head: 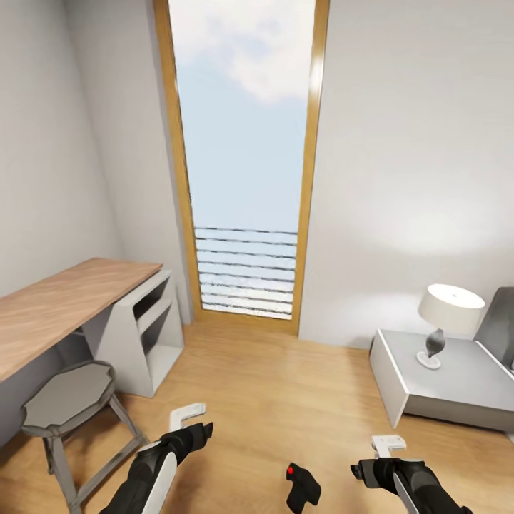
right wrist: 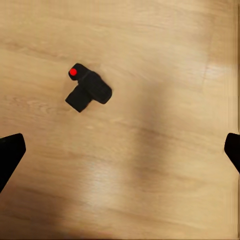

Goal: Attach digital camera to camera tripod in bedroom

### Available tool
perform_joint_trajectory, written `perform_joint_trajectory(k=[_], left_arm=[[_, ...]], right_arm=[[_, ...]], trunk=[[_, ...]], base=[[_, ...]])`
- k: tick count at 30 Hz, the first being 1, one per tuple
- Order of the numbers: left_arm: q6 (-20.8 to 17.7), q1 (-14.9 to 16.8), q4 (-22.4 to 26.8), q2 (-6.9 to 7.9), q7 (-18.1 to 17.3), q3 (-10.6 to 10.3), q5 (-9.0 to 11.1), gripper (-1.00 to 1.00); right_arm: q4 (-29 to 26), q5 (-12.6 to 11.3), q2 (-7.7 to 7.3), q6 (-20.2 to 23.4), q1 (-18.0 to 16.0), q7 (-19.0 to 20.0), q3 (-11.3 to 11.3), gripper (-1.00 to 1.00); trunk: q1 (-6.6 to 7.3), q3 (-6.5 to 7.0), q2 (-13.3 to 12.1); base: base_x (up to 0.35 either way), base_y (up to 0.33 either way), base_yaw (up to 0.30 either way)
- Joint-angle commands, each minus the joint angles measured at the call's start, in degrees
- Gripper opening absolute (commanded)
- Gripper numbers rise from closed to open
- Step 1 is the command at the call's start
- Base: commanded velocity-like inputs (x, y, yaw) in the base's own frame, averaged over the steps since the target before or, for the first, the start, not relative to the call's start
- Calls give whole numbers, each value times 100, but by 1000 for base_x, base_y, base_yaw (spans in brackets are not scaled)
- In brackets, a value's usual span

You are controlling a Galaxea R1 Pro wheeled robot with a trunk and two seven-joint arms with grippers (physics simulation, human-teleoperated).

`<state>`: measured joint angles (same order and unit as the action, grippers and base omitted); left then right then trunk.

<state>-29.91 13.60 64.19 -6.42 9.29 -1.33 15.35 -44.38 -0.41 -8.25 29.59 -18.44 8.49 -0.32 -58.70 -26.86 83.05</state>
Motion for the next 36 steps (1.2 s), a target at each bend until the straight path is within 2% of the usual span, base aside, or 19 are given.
perform_joint_trajectory(k=[1,9,19,36], left_arm=[[-21,3,8,0,54,-8,62,100],[-23,2,5,0,57,-14,67,100],[-24,3,-39,0,56,-15,81,100],[-24,2,-47,-6,40,1,128,100]], right_arm=[[-8,-3,-1,28,-2,21,-4,100],[-9,-3,-1,29,-2,21,-4,100],[-9,-3,-1,34,-2,21,-1,100],[44,-2,-1,31,-9,21,3,100]], trunk=[[-3,-7,3],[-3,-7,3],[-3,-7,3],[-3,-44,3]], base=[[293,-219,0],[247,-256,32],[41,-306,213],[2,-47,239]])
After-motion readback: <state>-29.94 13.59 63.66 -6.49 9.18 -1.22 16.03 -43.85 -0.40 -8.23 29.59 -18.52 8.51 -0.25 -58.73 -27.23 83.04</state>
